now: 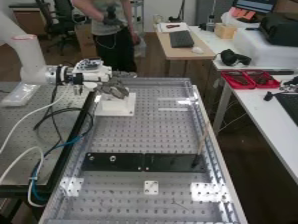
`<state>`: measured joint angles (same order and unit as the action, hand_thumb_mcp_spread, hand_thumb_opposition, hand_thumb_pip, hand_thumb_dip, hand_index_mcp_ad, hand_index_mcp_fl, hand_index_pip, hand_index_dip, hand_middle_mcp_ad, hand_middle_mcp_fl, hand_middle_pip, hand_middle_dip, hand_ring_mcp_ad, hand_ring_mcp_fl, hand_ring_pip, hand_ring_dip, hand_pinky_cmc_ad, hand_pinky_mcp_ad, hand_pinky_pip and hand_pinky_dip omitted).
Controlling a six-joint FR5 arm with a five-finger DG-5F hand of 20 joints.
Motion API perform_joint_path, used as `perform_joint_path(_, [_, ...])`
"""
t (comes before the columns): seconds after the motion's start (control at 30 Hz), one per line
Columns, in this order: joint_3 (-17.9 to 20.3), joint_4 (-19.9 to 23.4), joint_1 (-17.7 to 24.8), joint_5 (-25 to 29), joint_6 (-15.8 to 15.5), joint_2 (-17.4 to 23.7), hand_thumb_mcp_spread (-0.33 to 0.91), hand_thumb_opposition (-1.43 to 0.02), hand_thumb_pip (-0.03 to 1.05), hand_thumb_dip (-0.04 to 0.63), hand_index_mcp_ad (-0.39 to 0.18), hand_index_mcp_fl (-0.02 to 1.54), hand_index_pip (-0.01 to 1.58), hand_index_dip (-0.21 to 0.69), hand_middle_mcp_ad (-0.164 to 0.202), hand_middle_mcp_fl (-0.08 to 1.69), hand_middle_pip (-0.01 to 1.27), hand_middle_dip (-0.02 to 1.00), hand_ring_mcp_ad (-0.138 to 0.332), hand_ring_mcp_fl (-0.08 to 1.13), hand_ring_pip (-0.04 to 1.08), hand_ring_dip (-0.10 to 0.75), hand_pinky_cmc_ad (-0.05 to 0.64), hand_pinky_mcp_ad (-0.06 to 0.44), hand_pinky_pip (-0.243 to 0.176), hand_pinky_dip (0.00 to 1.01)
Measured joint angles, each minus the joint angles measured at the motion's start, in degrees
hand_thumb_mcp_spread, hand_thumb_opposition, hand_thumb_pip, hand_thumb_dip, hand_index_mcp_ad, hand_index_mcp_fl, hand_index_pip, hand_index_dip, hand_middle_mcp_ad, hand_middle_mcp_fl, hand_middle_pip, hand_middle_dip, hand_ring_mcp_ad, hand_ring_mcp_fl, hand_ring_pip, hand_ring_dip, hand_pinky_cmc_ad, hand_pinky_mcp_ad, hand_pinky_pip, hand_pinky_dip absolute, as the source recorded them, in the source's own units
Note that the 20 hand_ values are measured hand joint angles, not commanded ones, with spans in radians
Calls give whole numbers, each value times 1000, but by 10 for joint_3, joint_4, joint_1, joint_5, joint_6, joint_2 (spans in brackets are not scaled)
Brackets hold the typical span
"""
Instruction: Grab the bearing and place it in the white container
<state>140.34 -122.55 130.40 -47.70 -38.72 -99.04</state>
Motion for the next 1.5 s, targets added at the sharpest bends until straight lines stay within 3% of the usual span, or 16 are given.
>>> perform_joint_path(0.23, [-2, -2, -4, -4, -18, 43, 304, -836, 881, 316, -164, 9, 293, -204, 51, 147, 1063, 518, 93, 3, 710, 298, 360, 246, -105, 686])
perform_joint_path(0.4, [-22, -39, -21, -24, -36, 99, 237, -822, 867, 302, -154, 9, 229, -204, 52, 148, 939, 518, 103, 2, 642, 298, 354, 264, -105, 686])
perform_joint_path(0.6, [-87, -110, -75, -80, -48, 172, 229, -808, 784, 283, -148, 54, 150, -202, 47, 216, 661, 517, 120, 3, 492, 302, 358, 291, -124, 679])
perform_joint_path(0.7, [-123, -142, -103, -100, -49, 184, 208, -806, 745, 265, -148, 115, 140, -202, 51, 291, 482, 517, 126, 10, 414, 298, 358, 291, -124, 641])
perform_joint_path(0.83, [-171, -178, -139, -124, -50, 190, 202, -775, 663, 253, -150, 206, 113, -199, 52, 361, 278, 517, 127, 37, 311, 312, 358, 321, -124, 620])
perform_joint_path(1.03, [-249, -244, -197, -152, -44, 182, 194, -761, 599, 206, -143, 283, 98, -150, 51, 400, 157, 518, 138, 68, 164, 326, 403, 361, -108, 564])
perform_joint_path(1.2, [-290, -287, -233, -187, -47, 157, 192, -757, 593, 182, -140, 307, 99, -106, 52, 393, 127, 517, 141, 99, 136, 328, 429, 375, -42, 468])
perform_joint_path(1.5, [-333, -319, -272, -256, -58, 119, 192, -757, 593, 173, -147, 311, 82, -103, 49, 391, 108, 471, 145, 84, 105, 314, 433, 375, -44, 393])
